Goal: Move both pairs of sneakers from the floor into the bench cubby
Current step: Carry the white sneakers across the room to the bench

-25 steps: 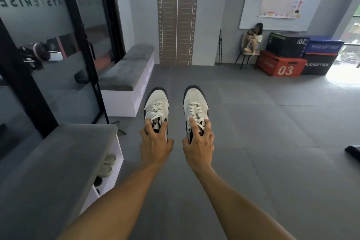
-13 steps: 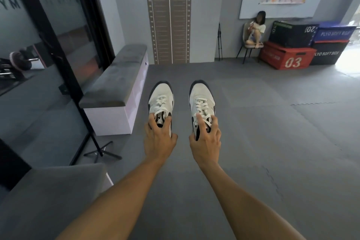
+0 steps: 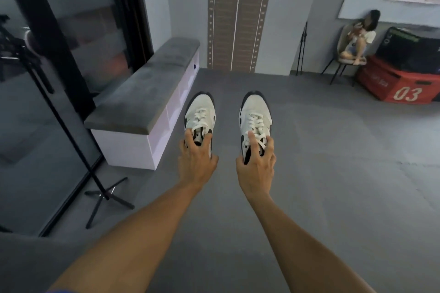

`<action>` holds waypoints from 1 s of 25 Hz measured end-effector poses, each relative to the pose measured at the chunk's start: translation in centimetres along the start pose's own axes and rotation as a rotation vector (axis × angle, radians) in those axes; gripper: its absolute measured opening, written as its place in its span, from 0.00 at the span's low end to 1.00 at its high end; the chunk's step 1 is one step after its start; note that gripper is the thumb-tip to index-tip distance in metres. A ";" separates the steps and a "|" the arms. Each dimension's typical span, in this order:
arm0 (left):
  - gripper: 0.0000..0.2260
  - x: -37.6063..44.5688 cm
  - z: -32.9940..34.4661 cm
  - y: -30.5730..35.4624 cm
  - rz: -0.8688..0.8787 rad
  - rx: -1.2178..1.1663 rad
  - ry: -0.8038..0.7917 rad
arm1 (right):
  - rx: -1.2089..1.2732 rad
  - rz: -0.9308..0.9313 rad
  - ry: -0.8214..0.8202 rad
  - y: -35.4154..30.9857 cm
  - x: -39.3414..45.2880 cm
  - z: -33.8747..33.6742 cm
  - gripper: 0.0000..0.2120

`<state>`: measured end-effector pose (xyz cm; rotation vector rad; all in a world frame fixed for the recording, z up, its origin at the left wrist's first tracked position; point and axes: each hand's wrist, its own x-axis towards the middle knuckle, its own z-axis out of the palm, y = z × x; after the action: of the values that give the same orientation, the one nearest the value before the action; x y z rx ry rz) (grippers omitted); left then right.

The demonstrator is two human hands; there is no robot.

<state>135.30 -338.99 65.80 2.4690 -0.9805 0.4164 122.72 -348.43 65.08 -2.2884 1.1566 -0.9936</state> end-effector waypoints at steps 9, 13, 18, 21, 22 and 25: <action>0.26 24.6 15.8 0.1 0.035 -0.051 -0.039 | -0.056 0.066 0.030 5.3 22.6 13.2 0.36; 0.25 33.8 20.2 1.5 0.021 -0.084 -0.090 | -0.064 0.133 -0.016 7.7 31.6 17.2 0.35; 0.25 43.2 26.0 2.9 -0.001 -0.020 -0.098 | -0.032 0.188 -0.055 10.2 43.9 23.3 0.34; 0.25 49.4 30.3 3.9 -0.043 0.011 -0.087 | -0.002 0.138 -0.084 11.8 51.9 26.4 0.34; 0.25 51.3 31.6 4.3 -0.076 0.008 -0.085 | -0.007 0.136 -0.110 12.4 54.6 27.4 0.35; 0.25 56.3 34.6 5.2 -0.202 -0.005 -0.093 | 0.027 0.094 -0.226 13.2 62.4 29.6 0.34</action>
<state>175.02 -391.91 61.96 2.5703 -0.7559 0.2346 163.03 -406.05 63.22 -2.2348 1.1364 -0.6906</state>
